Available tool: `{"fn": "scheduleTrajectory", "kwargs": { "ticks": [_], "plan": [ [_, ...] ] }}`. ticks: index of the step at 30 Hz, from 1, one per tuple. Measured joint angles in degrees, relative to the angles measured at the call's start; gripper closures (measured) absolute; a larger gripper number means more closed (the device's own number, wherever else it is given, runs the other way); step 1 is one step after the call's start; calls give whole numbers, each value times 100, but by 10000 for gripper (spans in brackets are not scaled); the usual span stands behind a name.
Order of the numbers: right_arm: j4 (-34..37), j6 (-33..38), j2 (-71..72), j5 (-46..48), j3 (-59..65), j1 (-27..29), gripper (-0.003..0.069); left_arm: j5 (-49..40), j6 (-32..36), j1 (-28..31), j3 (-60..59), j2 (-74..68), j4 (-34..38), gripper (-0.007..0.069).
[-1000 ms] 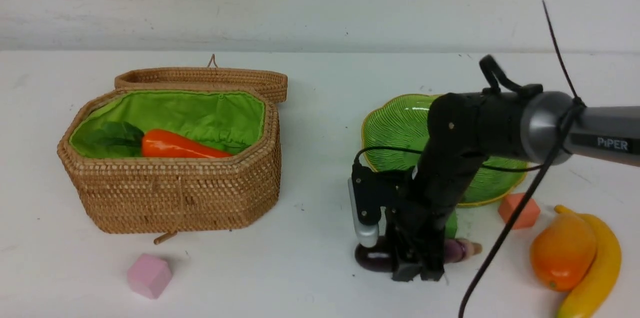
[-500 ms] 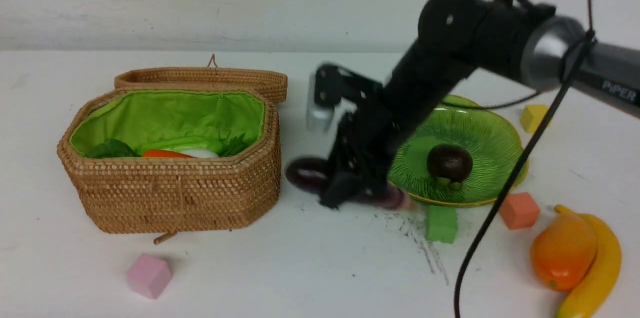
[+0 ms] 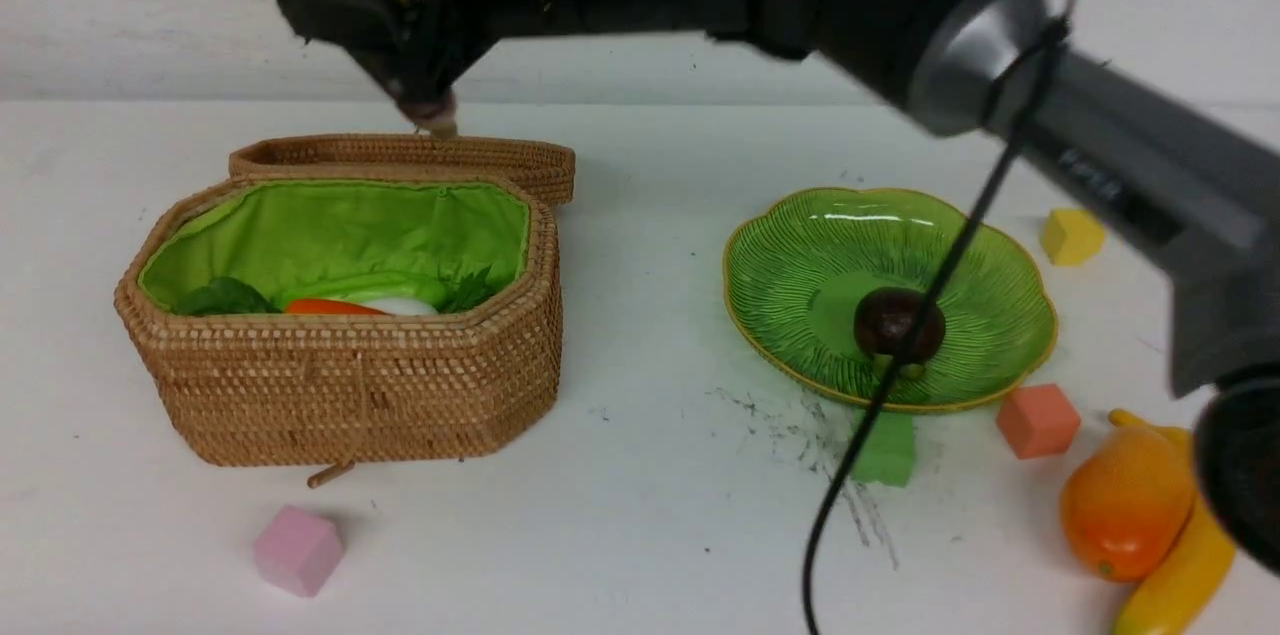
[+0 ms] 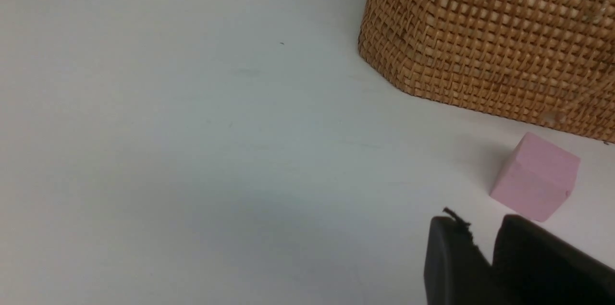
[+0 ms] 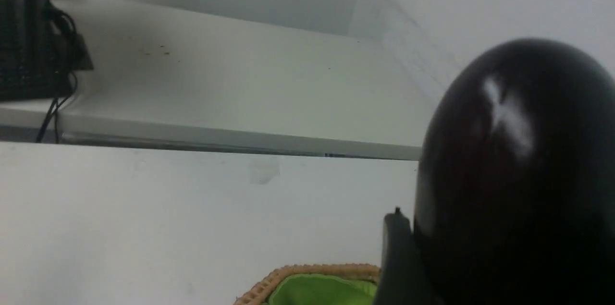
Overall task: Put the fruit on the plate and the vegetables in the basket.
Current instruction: Grab an eggplant with your right arm and place it in the basket on the left.
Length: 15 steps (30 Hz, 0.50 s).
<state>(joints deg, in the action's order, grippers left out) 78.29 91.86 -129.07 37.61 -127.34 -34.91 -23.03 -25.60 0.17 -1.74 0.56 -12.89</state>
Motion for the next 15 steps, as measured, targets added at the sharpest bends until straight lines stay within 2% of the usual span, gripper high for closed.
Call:
{"fn": "scheduleTrajectory", "kwargs": {
  "ticks": [3, 5, 12, 15],
  "plan": [
    [166, 90, -490, -518, 12, -133, 245, 0, 0, 0, 0, 0, 0, 490],
    [208, -175, -768, -919, 24, -213, 245, 0, 0, 0, 0, 0, -5, 490],
    [-85, -948, -883, -1059, 35, -238, 245, 0, 0, 0, 0, 0, -5, 484],
    [-459, -1356, -883, -838, 30, -238, 151, 0, 0, 0, 0, 0, -5, 480]
  ]
}}
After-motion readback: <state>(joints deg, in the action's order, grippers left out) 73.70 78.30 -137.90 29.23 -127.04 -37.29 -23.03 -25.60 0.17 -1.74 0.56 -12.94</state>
